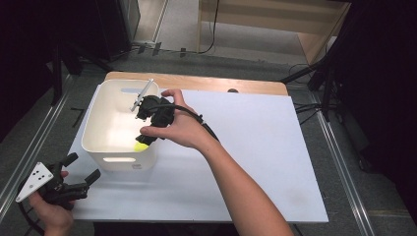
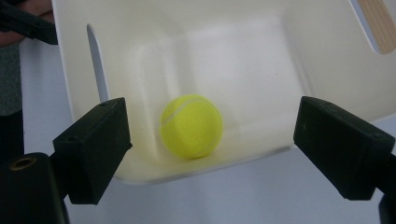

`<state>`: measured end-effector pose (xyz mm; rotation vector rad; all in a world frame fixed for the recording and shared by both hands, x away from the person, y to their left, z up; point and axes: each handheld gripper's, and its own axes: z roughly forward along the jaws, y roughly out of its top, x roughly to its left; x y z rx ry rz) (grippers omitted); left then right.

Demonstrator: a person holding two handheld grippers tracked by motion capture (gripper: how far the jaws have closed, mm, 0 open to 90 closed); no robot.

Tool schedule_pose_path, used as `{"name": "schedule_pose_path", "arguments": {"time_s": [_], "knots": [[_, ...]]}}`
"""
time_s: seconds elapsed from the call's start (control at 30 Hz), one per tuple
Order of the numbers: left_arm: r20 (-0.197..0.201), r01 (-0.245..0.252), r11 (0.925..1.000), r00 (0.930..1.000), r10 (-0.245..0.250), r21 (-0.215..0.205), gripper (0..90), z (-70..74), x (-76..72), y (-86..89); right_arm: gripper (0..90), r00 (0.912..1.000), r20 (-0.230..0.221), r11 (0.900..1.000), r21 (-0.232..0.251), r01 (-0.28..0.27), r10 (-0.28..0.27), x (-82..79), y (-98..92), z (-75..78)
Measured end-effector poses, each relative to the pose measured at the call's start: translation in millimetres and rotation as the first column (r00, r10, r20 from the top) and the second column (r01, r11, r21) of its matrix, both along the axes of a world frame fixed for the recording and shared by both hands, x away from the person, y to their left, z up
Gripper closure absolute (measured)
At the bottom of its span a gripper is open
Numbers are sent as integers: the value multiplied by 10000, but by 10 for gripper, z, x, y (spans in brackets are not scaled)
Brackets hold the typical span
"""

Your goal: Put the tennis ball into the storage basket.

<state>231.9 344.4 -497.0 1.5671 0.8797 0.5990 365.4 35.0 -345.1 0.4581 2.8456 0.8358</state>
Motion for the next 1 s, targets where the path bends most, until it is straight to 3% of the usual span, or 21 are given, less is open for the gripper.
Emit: {"name": "schedule_pose_path", "arguments": {"time_s": [0.47,0.97,1.0], "knots": [[-17,-17,10000,10000,17,63,0,-1,1,-6,95,9990,-58,9985,326,446,-444,-33,-344,-75],[-25,-13,10000,10000,13,82,0,-2,1,-14,95,9945,-210,9914,794,1041,-1028,-144,-777,-290],[-21,-15,10000,10000,16,90,0,-2,1,-14,95,9910,-344,9877,846,1316,-1291,-168,-853,-322]]}}
